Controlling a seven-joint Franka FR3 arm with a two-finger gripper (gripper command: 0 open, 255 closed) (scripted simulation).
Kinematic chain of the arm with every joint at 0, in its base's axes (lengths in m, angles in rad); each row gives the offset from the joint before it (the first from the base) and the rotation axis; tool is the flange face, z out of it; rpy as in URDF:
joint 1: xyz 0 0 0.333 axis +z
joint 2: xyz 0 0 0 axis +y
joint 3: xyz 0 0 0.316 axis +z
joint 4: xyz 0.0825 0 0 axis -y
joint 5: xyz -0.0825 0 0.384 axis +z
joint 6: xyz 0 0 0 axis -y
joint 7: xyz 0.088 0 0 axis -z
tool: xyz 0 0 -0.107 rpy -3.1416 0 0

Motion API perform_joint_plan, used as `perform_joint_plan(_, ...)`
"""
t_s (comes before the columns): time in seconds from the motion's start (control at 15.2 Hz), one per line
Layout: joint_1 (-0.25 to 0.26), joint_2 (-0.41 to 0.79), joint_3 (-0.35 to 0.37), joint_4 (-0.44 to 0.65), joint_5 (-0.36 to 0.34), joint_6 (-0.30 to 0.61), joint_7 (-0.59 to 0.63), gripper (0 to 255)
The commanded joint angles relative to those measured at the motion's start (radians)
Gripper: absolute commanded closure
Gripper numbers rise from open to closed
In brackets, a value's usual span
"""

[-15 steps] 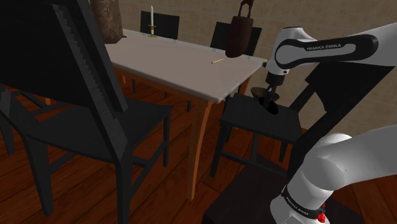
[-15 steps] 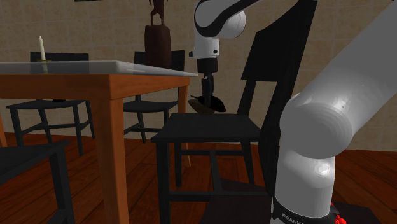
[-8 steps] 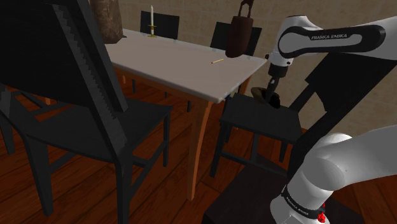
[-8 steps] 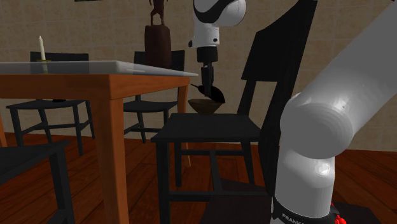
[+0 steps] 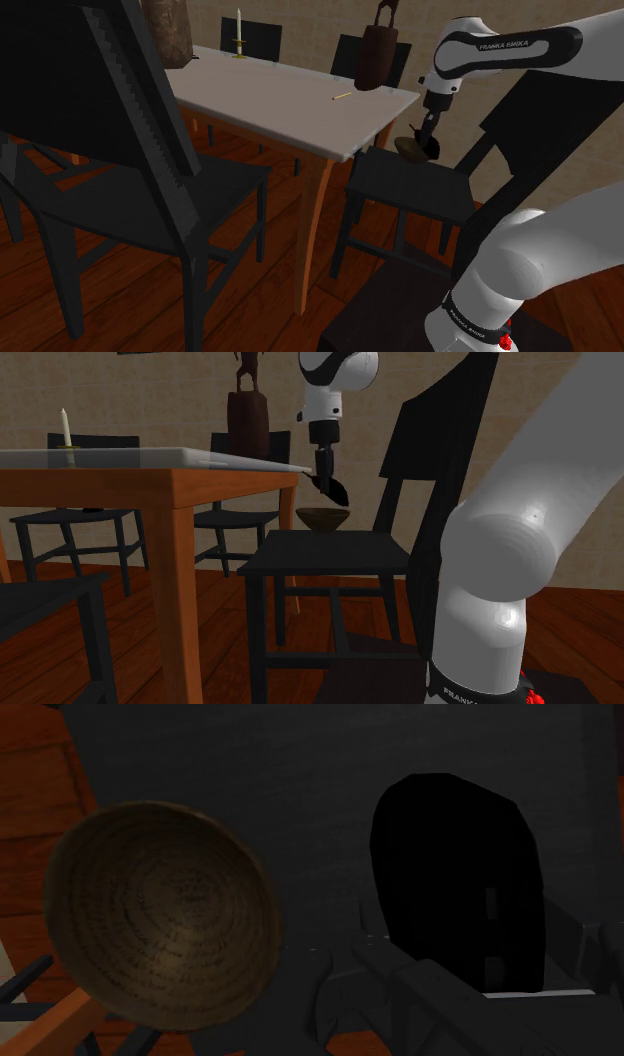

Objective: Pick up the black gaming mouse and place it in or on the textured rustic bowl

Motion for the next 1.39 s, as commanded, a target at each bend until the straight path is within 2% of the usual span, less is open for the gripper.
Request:
perform_joint_plan(0.0,0.003,0.068,-0.047,0.055,0.003,0.022,-0.049,255)
perform_joint_plan(0.4,0.021,0.295,-0.178,0.250,0.075,0.067,-0.202,255)
perform_joint_plan(0.66,0.015,0.475,-0.260,0.405,0.178,0.076,-0.327,255)
perform_joint_plan(0.86,-0.012,0.597,-0.294,0.514,0.263,0.067,-0.410,255)
perform_joint_plan(1.32,-0.015,0.607,-0.292,0.429,0.268,0.159,-0.409,255)
